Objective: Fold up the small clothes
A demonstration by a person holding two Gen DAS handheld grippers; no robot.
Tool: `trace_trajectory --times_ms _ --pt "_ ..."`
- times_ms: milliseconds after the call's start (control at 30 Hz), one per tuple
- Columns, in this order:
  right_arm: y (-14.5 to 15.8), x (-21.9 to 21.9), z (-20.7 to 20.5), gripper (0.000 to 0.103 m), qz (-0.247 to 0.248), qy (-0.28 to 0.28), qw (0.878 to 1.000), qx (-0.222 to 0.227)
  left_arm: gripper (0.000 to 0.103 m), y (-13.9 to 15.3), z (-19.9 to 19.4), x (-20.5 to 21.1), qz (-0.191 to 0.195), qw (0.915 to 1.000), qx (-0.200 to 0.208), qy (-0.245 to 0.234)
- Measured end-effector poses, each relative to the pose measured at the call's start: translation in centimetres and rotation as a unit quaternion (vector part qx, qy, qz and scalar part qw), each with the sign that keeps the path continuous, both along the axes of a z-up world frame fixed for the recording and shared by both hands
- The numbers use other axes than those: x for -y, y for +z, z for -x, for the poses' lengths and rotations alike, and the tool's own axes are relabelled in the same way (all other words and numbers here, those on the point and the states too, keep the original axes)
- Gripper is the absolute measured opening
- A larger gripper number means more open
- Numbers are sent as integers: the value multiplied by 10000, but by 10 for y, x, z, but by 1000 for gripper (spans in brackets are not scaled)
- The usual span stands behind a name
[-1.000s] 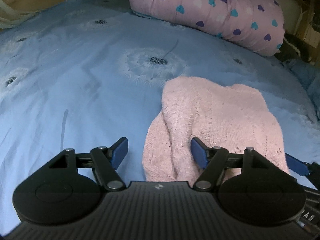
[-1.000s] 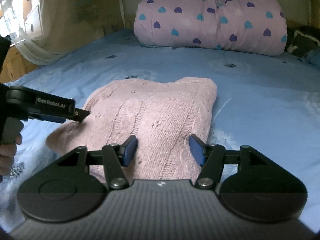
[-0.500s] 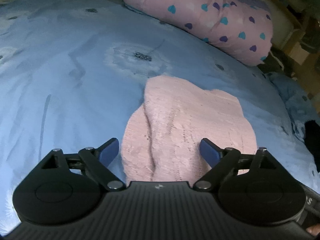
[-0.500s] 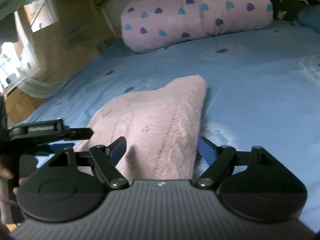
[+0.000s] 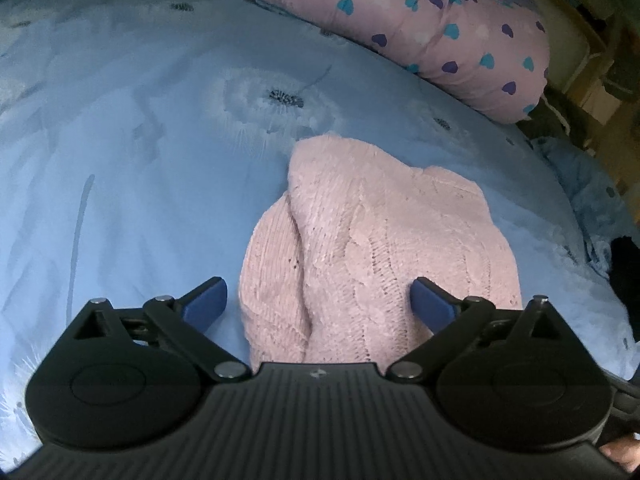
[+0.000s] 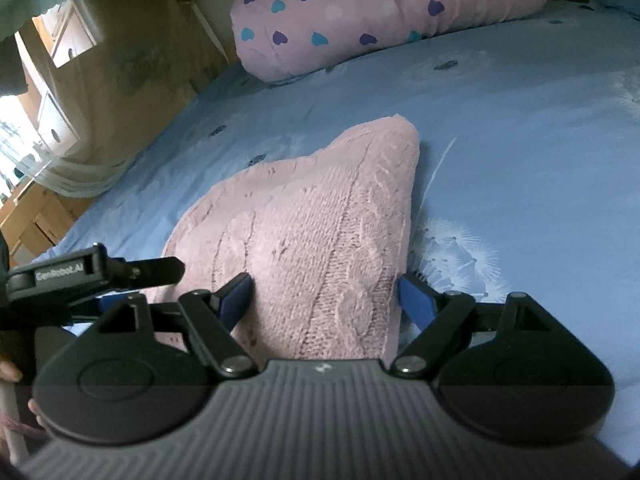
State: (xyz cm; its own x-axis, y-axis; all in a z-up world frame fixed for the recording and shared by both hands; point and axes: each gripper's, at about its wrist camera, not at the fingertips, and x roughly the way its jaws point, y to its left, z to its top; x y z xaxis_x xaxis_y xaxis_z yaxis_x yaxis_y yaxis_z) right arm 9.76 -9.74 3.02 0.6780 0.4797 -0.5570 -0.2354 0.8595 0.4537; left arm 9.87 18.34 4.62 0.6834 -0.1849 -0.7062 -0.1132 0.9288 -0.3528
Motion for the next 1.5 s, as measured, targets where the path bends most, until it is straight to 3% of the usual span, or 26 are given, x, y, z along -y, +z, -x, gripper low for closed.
trace_trajectory --times_ms 367,900,1033,1133,1267,1367,1500 --pt "-6 2 -9 85 -128 87 9997 -171 101 -8 -5 -1 271 9996 -112 -46" --pt "-23 5 -33 90 -705 318 9952 -596 101 -27 -19 -1 788 9962 -171 -316" --pt "-24 2 -41 90 -830 417 9940 -581 93 -31 -22 2 1006 9938 -107 -456" --pt "-25 1 -44 80 -947 468 9929 -556 83 -36 -26 1 1367 9894 -141 -460" --pt "-23 4 -44 64 -1141 414 9913 -513 68 -35 -23 0 1510 9872 -46 -519" --pt "-14 4 -37 56 -1123 434 9922 -330 62 -30 -18 2 1515 9868 83 -564" --pt "3 12 -29 53 -1447 473 9882 -192 59 -21 -6 2 1728 9826 202 -645"
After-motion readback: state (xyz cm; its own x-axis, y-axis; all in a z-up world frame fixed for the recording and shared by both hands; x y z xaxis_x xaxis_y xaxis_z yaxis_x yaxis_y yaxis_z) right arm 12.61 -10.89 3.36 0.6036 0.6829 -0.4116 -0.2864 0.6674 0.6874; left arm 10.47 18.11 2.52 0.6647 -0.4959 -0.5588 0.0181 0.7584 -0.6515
